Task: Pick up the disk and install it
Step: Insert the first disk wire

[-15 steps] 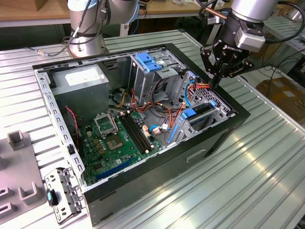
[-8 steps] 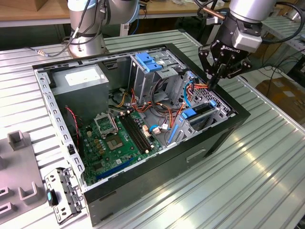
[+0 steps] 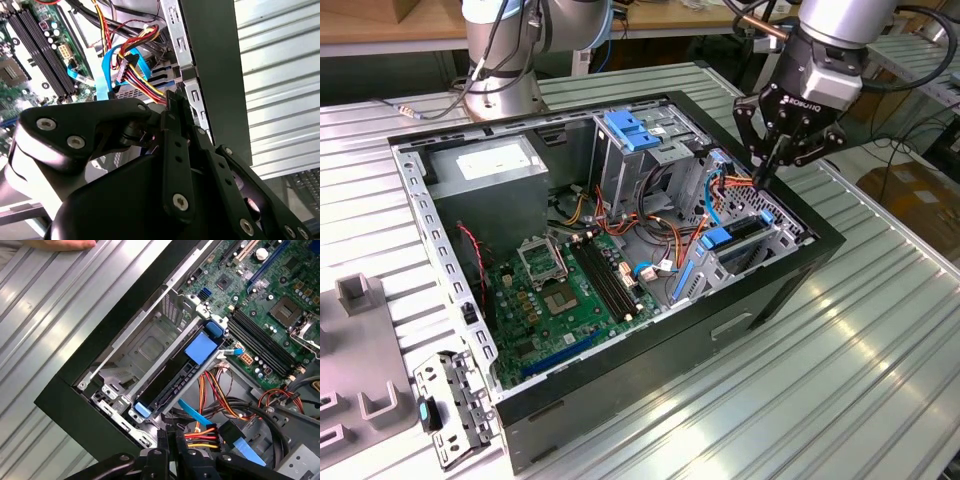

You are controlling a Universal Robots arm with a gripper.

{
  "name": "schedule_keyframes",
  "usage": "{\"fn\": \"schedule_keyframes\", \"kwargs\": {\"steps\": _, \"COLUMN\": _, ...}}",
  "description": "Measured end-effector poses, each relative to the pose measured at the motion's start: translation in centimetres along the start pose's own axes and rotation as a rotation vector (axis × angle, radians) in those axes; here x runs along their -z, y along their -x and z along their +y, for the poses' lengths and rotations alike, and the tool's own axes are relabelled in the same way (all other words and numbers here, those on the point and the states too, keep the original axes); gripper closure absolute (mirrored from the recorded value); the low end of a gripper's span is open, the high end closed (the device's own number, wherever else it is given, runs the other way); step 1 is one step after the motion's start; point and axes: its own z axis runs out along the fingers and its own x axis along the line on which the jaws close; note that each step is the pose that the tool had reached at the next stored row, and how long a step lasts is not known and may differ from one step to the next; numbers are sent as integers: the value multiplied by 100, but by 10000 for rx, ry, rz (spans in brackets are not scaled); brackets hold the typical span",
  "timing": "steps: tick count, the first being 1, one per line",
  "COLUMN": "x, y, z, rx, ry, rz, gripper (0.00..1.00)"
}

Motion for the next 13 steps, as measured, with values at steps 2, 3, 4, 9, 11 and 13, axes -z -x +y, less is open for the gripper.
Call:
{"fn": "schedule_keyframes", "kwargs": {"steps": 2, "x": -1, "y": 1, "z": 1, "rx": -240, "ry": 10, "rz": -5, "gripper": 83}}
{"fn": "schedule_keyframes", "kwargs": {"steps": 3, "x": -1, "y": 1, "z": 1, "rx": -242, "ry": 11, "rz": -6, "gripper": 83}}
{"fn": "schedule_keyframes", "kwargs": {"steps": 4, "x": -1, "y": 1, "z": 1, "rx": -243, "ry": 11, "rz": -6, "gripper": 83}}
{"fn": "schedule_keyframes", "kwargs": {"steps": 9, "x": -1, "y": 1, "z": 1, "rx": -245, "ry": 11, "rz": -5, "gripper": 83}}
{"fn": "schedule_keyframes", "kwargs": {"steps": 11, "x": 0, "y": 1, "z": 1, "rx": -246, "ry": 11, "rz": -5, "gripper": 83}}
{"fn": "schedule_keyframes", "kwargs": {"steps": 13, "x": -1, "y": 1, "z": 1, "rx": -247, "ry": 11, "rz": -6, "gripper": 83}}
